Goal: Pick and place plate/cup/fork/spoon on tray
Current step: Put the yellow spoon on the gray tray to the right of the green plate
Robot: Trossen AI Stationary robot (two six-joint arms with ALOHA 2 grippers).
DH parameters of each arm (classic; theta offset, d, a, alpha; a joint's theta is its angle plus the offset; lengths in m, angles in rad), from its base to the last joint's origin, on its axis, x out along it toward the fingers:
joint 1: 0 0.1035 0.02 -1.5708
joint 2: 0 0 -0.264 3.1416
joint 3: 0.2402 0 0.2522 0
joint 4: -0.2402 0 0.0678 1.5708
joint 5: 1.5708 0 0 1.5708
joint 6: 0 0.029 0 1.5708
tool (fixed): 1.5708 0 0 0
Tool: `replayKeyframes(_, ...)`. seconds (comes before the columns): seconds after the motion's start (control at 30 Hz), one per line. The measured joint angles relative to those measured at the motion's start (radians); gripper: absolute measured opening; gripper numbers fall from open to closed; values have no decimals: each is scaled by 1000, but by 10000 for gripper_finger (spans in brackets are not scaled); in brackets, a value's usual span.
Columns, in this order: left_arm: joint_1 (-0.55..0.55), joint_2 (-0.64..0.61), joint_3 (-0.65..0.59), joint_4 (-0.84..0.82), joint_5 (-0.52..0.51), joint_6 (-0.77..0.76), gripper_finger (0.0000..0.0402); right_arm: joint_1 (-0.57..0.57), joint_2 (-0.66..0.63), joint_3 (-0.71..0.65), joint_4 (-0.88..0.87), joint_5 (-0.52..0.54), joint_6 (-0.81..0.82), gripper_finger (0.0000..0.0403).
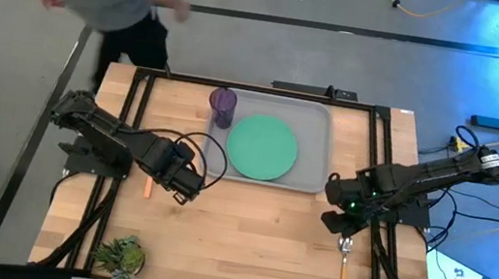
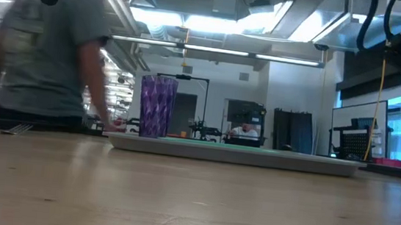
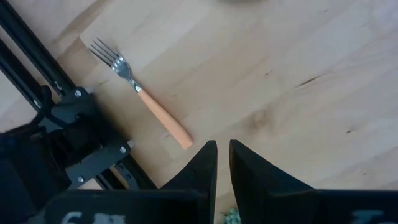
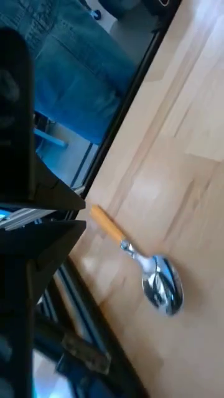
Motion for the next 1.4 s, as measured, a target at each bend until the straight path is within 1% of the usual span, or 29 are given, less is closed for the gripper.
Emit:
replayKeyframes(0.07, 0, 0, 0, 0, -14, 21, 37, 12, 0, -12, 28, 15, 3, 44)
replayKeyframes(0.13, 0, 0, 0, 0, -24, 26, 37, 22, 0, -12, 31, 52, -1, 44)
replayKeyframes(0.2, 0, 0, 0, 0, -30, 26, 37, 33, 0, -13, 24, 119, -70, 44)
replayKeyframes(0.27, 1, 0, 0, 0, -30, 27, 37, 42, 0, -13, 23, 177, -174, 44)
replayKeyframes(0.37, 1, 0, 0, 0, -30, 27, 37, 47, 5, -13, 19, 205, -293, 44)
replayKeyframes(0.5, 1, 0, 0, 1, -25, 26, 37, 67, 16, -13, -26, 210, -421, 44)
replayKeyframes(0.6, 1, 0, 0, 1, -24, 23, 37, 83, 18, -40, -38, 209, -458, 44)
replayKeyframes(0.67, 2, 0, 0, 1, -23, 15, 37, 95, 18, -76, -14, 205, -481, 44)
replayKeyframes(0.77, 2, 0, 0, 2, -22, -6, 37, 105, 18, -131, 59, 153, -542, 44)
replayKeyframes(0.97, 2, 0, 0, 5, -22, -7, 37, 104, 18, -234, 170, 151, -645, 44)
replayKeyframes(1.2, 2, 0, 0, 13, -22, -7, 37, 104, 18, -301, 176, 158, -722, 44)
replayKeyframes(1.4, 2, 0, 0, 13, -22, -7, 37, 103, 18, -308, 190, 164, -761, 44)
